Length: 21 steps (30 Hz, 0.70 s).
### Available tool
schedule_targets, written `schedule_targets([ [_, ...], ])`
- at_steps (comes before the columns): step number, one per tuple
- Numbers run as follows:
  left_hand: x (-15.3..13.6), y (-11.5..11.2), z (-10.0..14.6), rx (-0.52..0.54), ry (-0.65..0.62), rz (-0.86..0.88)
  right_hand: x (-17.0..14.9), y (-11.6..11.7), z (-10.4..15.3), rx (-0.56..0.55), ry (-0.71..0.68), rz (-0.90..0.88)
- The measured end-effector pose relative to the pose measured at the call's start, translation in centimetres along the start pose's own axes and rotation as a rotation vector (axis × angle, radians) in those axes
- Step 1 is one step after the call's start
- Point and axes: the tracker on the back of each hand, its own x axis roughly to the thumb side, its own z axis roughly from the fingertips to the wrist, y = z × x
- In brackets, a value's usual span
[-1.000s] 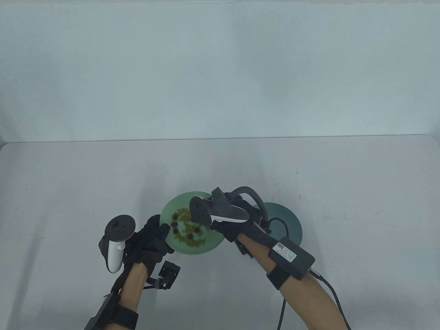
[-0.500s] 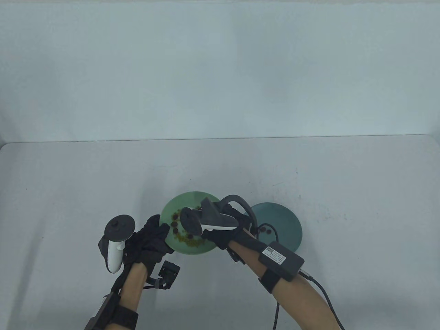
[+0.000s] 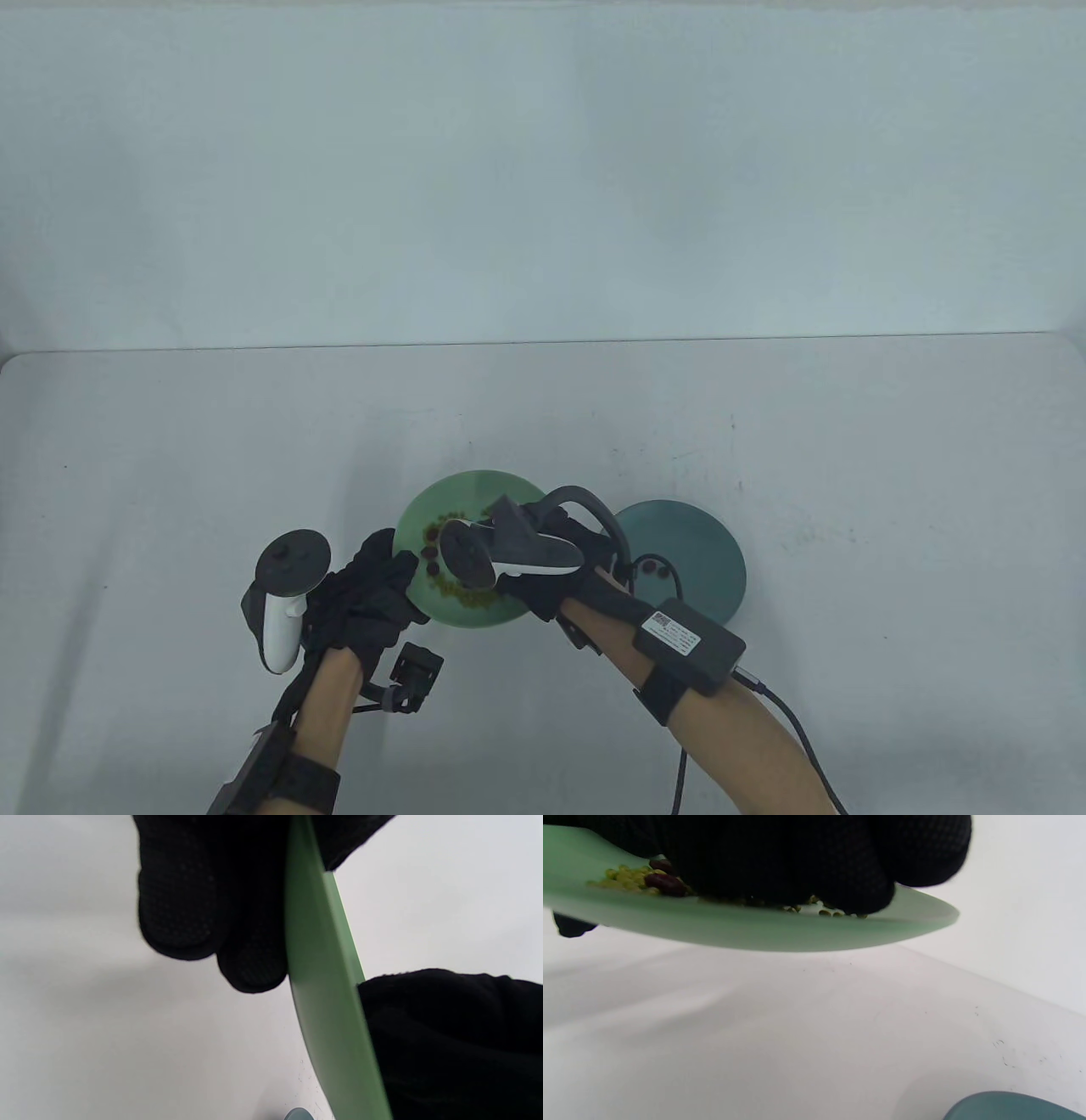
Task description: Pick cranberries with hand pinch into plate
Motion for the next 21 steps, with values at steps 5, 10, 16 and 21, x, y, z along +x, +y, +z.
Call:
schedule_targets([
  [5,0.0,0.0,0.0,0.0,0.0,0.0,0.2,-0.1,-0.1,-0.005,-0.003,0.007],
  [10,0.0,0.1,0.0,0.001,0.001,-0.01,0.4,-0.1,-0.2,0.003,-0.008,0.012],
  [16,0.0,0.1,0.0,0.001,0.003,-0.013,0.2,-0.6,-0.1,0.0,-0.009,-0.009],
  [21,0.0,0.1,0.0,0.004,0.006,-0.022,-0.5,-1.8,0.4,-0.029,0.003,-0.022],
])
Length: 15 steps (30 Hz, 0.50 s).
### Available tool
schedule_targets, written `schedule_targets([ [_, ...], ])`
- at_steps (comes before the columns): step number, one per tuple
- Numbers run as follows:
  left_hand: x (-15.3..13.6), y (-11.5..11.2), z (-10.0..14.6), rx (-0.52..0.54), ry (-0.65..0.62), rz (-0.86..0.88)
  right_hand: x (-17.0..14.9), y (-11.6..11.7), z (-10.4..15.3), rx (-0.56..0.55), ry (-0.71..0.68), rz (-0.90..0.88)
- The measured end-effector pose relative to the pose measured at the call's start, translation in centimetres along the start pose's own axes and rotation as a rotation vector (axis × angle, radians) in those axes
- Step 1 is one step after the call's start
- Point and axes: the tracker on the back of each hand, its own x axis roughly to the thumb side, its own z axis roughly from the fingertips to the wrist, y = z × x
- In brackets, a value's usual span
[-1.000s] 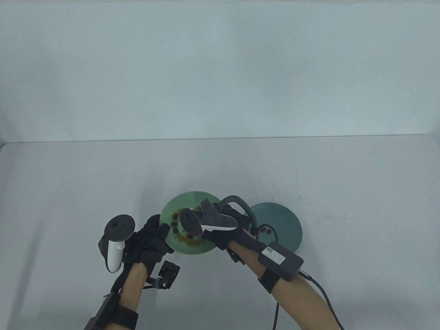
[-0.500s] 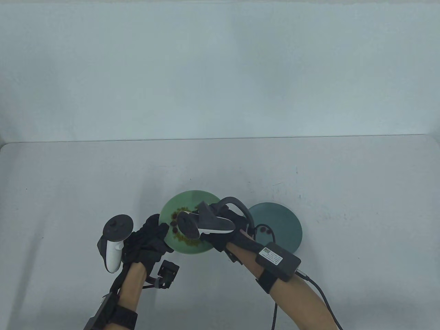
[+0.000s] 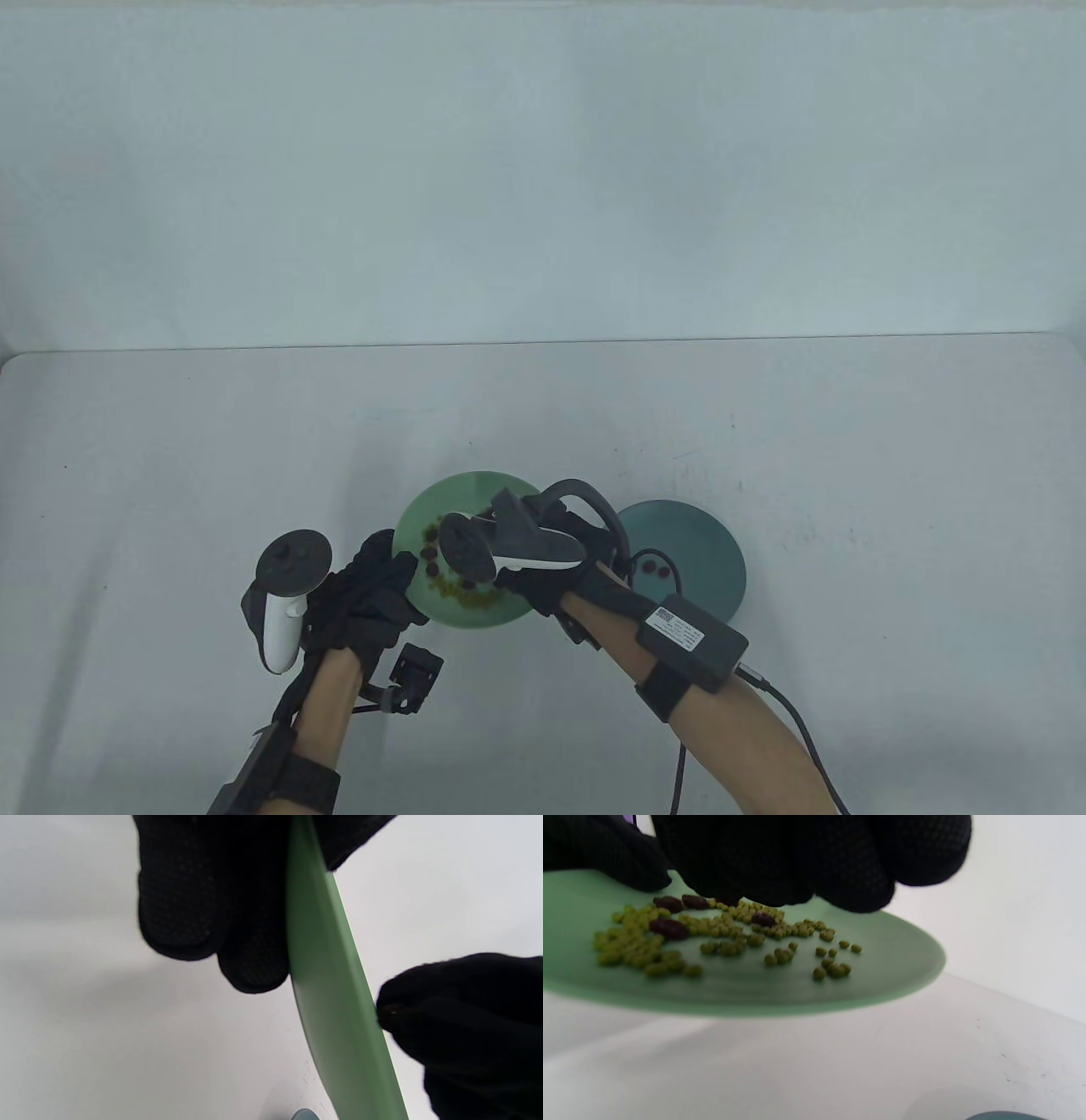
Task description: Pick cranberries with hand pinch into plate
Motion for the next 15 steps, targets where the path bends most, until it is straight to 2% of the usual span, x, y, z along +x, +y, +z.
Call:
schedule_targets([
  [8,0.0,0.1,0.0,0.01,0.004,-0.009,-3.6,-2.1,1.9,-0.047,0.077,0.001],
  [12,0.0,0.1,0.1,0.012,0.005,-0.007,-6.3,-1.9,3.1,-0.041,0.144,-0.009],
  [15,0.0,0.1,0.1,0.012,0.002,-0.007,-8.6,-0.9,4.2,-0.019,0.206,-0.017],
])
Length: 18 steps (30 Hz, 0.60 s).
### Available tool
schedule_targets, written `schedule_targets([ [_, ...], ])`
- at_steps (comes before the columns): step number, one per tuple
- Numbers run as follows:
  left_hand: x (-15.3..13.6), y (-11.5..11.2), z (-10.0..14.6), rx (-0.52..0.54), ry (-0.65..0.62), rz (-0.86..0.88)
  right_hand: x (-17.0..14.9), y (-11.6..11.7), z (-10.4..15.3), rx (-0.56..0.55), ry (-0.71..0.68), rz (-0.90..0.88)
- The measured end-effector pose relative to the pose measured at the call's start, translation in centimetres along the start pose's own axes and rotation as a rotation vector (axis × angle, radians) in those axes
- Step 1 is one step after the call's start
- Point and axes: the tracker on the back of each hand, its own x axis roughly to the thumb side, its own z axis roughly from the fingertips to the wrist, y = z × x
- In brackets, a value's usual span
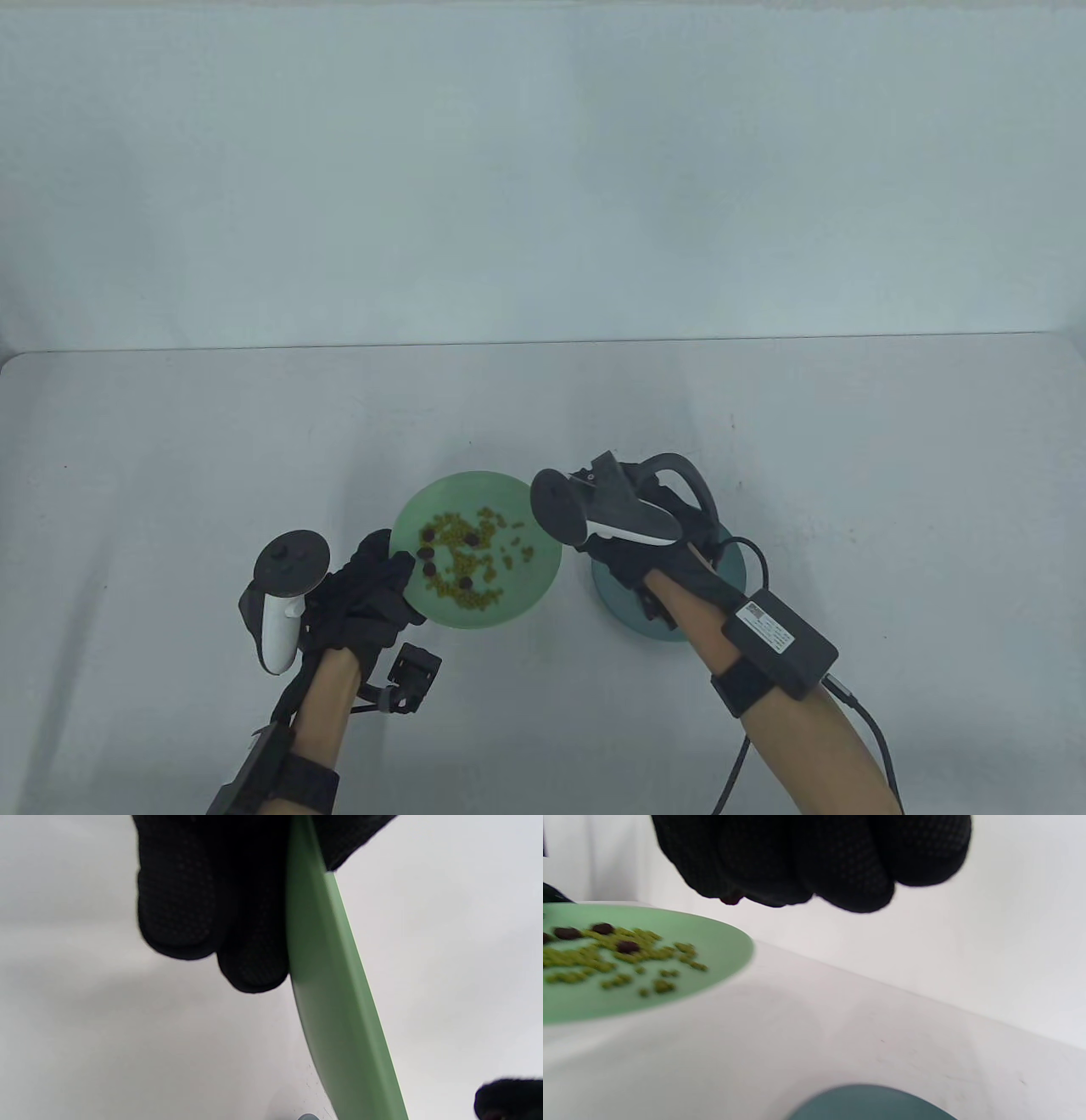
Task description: Pick cranberries with hand pinch into plate
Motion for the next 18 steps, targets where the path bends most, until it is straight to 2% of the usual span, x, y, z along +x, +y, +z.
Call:
schedule_targets([
  [9,0.0,0.0,0.0,-0.002,-0.009,0.002,-6.0,5.8,1.3,0.137,0.176,-0.027],
  [18,0.0,0.0,0.0,-0.001,-0.013,0.001,-8.1,10.9,1.4,0.263,0.273,-0.058],
])
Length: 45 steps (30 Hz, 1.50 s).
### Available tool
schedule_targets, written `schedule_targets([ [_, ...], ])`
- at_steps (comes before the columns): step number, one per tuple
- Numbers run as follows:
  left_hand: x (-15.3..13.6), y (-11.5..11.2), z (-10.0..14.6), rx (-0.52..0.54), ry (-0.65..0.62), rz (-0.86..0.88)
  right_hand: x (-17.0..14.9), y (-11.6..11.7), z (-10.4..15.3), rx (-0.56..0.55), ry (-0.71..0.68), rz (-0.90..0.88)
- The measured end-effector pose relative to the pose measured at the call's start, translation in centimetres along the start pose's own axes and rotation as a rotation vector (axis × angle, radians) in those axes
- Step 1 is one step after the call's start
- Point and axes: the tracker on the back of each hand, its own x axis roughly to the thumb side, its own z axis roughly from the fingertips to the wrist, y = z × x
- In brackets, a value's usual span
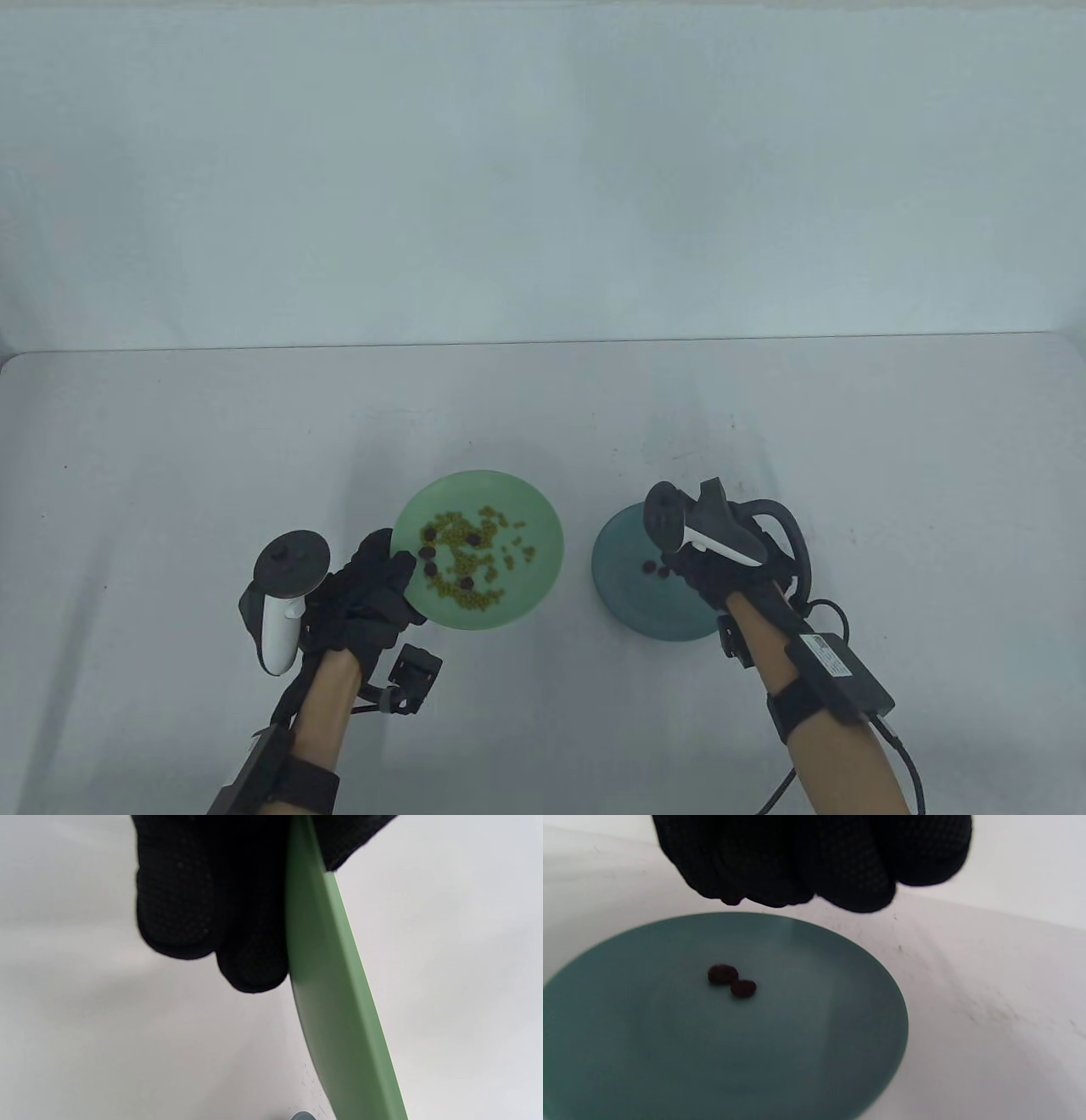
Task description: Pick cranberries with hand pinch into plate
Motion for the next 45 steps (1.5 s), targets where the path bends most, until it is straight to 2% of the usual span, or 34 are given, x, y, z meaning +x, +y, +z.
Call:
schedule_targets([
  [12,0.0,0.1,0.0,0.001,-0.002,0.002,-0.5,3.4,-1.4,0.086,0.055,0.003],
  [23,-0.1,0.1,0.1,0.0,0.001,0.001,-1.0,3.1,-1.5,0.079,0.07,-0.02],
  [29,-0.1,0.1,0.1,0.0,0.001,0.0,-1.2,0.4,-0.7,0.019,0.058,-0.014],
  [36,-0.1,0.1,0.1,-0.001,-0.001,-0.001,0.5,-5.0,1.4,-0.104,-0.018,0.028],
  [40,-0.1,0.0,0.1,-0.002,-0.002,-0.001,3.2,-8.4,2.9,-0.186,-0.103,0.057],
  [45,0.0,0.0,0.1,-0.004,-0.003,-0.002,7.1,-10.7,4.3,-0.254,-0.214,0.088],
])
